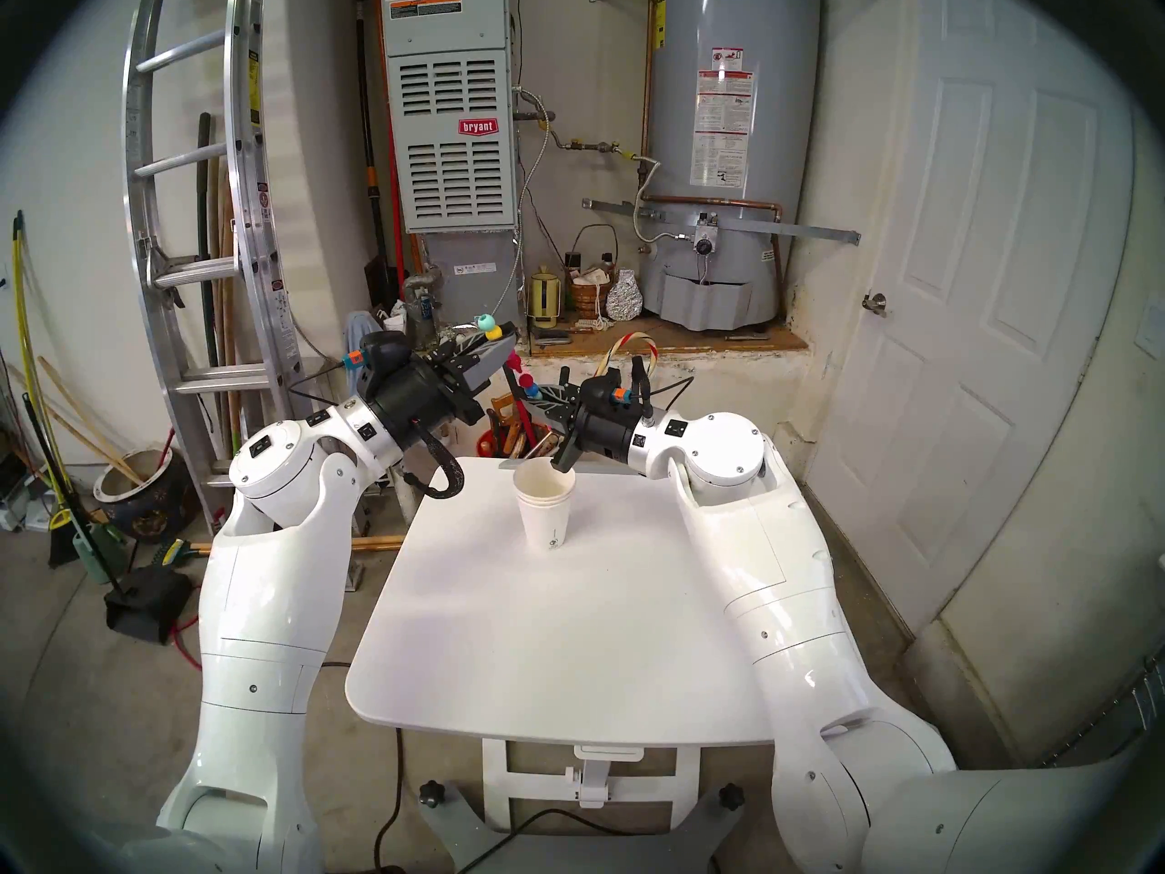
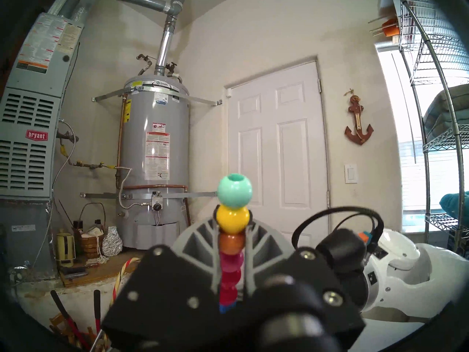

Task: Switch the marker to another color

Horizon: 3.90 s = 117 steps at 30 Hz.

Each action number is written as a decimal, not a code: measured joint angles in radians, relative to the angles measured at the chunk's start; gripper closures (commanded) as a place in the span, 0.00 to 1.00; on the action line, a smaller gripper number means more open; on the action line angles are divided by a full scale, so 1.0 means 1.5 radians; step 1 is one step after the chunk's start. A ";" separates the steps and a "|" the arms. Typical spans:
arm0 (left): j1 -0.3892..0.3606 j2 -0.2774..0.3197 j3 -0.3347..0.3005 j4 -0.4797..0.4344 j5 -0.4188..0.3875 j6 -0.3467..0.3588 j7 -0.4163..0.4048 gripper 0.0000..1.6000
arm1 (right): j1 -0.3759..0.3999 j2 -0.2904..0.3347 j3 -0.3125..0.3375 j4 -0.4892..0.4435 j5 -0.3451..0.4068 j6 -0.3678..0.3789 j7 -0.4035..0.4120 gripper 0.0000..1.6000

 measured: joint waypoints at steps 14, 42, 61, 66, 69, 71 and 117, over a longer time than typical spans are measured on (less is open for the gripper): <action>-0.010 0.016 -0.032 -0.017 0.021 -0.014 0.014 1.00 | -0.024 0.014 0.078 -0.009 -0.006 -0.002 -0.063 1.00; -0.008 0.077 0.083 0.117 0.319 -0.145 0.071 1.00 | 0.005 -0.132 0.082 -0.021 0.226 -0.028 -0.146 1.00; -0.062 0.064 0.120 0.162 0.365 -0.180 0.097 1.00 | -0.036 -0.124 0.030 -0.018 0.333 -0.056 -0.119 1.00; -0.070 0.061 0.120 0.164 0.363 -0.180 0.097 1.00 | -0.050 -0.114 0.025 -0.020 0.338 -0.061 -0.113 1.00; -0.074 0.061 0.119 0.166 0.361 -0.181 0.097 1.00 | -0.056 -0.110 0.022 -0.021 0.340 -0.064 -0.111 1.00; -0.075 0.060 0.119 0.167 0.360 -0.182 0.095 1.00 | -0.057 -0.109 0.021 -0.021 0.341 -0.065 -0.110 1.00; -0.069 0.050 0.114 0.152 0.351 -0.182 0.050 1.00 | -0.057 -0.108 0.007 -0.023 0.341 -0.088 -0.122 1.00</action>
